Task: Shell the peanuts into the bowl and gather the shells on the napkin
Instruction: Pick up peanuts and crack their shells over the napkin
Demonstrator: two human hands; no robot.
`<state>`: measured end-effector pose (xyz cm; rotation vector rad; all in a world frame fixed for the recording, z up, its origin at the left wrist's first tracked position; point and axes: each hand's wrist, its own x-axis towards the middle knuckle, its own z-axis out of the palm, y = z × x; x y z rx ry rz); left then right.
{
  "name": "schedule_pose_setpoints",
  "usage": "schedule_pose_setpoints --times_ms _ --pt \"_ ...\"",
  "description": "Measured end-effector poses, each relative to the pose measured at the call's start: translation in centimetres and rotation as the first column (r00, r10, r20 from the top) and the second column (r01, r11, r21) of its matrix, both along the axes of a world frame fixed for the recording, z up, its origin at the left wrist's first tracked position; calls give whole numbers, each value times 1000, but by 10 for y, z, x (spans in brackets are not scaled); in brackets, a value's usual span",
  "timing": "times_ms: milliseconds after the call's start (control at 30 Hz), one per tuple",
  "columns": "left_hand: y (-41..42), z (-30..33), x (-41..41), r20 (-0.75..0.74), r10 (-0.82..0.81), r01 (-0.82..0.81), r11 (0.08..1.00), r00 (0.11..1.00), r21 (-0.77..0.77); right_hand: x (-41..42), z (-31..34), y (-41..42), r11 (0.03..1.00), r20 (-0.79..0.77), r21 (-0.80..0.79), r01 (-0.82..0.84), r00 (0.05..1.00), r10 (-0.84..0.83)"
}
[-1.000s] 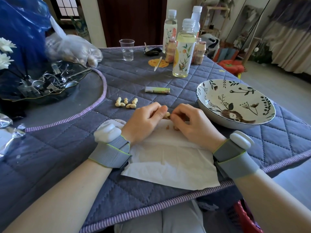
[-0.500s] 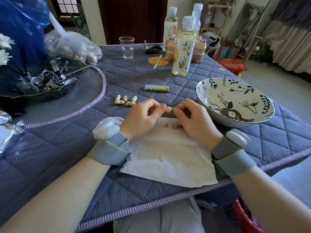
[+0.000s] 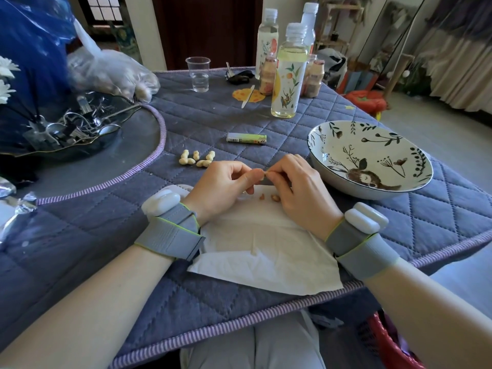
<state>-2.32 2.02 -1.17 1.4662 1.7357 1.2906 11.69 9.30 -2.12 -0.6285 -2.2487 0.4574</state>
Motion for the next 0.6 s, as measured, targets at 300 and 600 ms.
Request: schedule_pose_setpoints --times_ms 300,600 --pt "1 1 -2 -19 -31 30 998 999 -53 0 0 -1 1000 7 18 -16 1000 16" --pt "1 4 -1 -32 -61 57 994 998 -92 0 1 -2 999 -4 -26 -21 1000 20"
